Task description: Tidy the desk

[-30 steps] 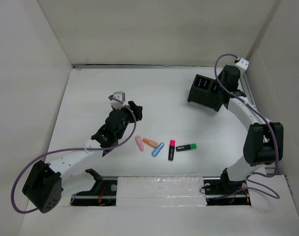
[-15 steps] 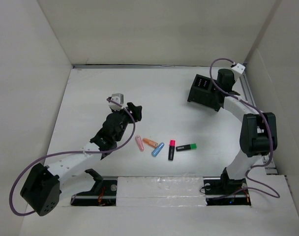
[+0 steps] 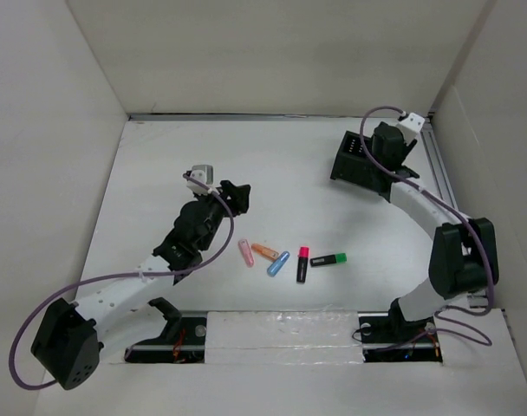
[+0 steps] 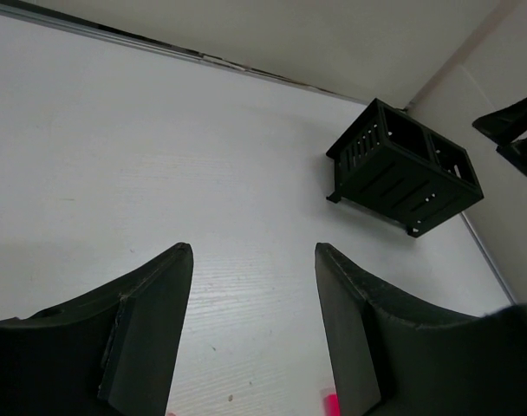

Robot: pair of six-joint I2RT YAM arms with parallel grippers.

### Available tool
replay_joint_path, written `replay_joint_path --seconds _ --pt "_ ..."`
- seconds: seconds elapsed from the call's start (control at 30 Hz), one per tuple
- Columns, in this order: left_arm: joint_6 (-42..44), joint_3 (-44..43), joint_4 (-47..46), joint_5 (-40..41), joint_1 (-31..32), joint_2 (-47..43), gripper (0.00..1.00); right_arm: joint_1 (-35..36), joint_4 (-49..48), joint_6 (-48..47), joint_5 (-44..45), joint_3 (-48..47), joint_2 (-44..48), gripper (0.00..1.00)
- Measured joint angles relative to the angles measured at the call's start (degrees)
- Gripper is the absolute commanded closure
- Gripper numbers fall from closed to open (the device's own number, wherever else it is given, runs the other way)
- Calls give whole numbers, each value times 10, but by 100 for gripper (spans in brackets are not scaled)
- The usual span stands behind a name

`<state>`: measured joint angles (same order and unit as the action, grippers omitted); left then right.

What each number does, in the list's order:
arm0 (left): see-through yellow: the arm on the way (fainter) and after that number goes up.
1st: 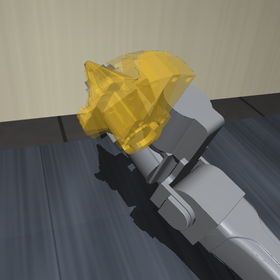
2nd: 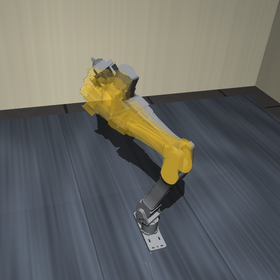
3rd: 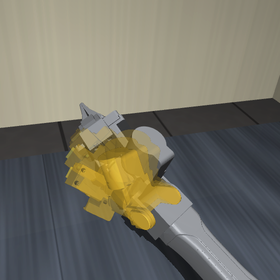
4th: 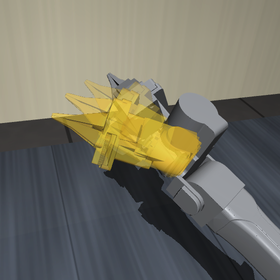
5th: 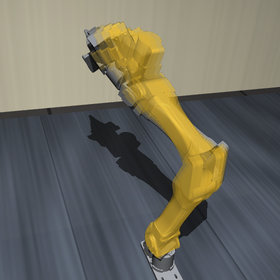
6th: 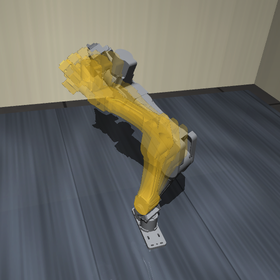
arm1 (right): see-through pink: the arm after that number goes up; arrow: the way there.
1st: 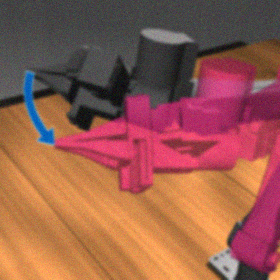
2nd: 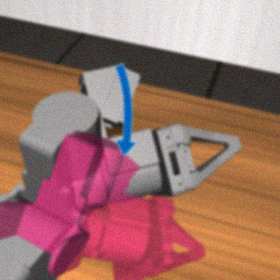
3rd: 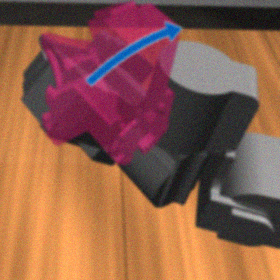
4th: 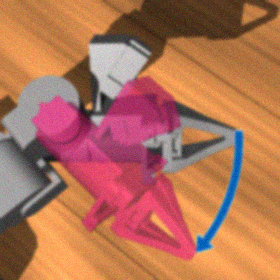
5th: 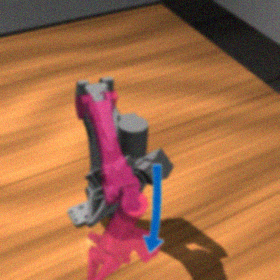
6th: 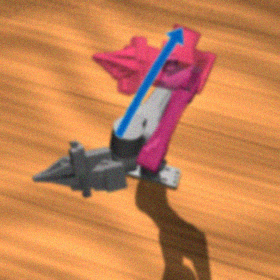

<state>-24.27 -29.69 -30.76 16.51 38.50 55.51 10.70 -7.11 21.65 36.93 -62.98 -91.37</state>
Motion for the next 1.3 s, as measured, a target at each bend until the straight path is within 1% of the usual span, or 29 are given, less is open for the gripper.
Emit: replay_joint_path --seconds 0.03,0.07,0.1,0.13,0.2,0.27,0.37,0.4,0.5,0.6,0.67,0.83,1.07,1.13,1.2,1.27,1.3 --pt "0 0 1 0 0 -5 45 2 0 0 0 2 25 64" --pt "-2 0 2 -1 -1 -9 45 6 3 2 -1 2 46 78" --pt "-2 1 2 -2 -1 -14 46 10 3 12 -7 7 68 96" --pt "-3 1 3 -2 -1 -19 46 16 3 18 -17 15 92 100" --pt "-4 3 4 -2 -2 -31 46 47 -1 36 -47 49 146 100" --pt "-5 8 4 -2 -3 -44 46 93 3 49 -87 86 188 100" --pt "-5 12 7 0 -4 -60 46 182 43 68 -125 125 205 84" --pt "-5 12 8 0 -3 -63 45 210 62 76 -136 138 205 71" --pt "-7 12 7 0 -4 -66 46 289 132 99 -170 188 206 51" --pt "-7 12 10 0 -3 -66 46 331 191 126 -202 224 205 50" --pt "-7 12 12 0 -4 -66 46 357 221 147 -211 232 196 50" --pt "-7 12 15 0 -3 -66 46 405 236 175 -223 233 151 50" --pt "-7 12 17 0 -4 -66 46 411 238 178 -218 205 71 50" --pt "-7 12 18 0 -3 -66 46 411 236 178 -212 196 58 46" --pt "-7 12 18 0 -4 -66 46 411 234 176 -207 189 49 46" --pt "-9 12 18 0 -3 -66 46 411 234 176 -200 184 41 46" --pt "-9 12 18 0 -4 -66 46 411 233 176 -197 180 36 50"
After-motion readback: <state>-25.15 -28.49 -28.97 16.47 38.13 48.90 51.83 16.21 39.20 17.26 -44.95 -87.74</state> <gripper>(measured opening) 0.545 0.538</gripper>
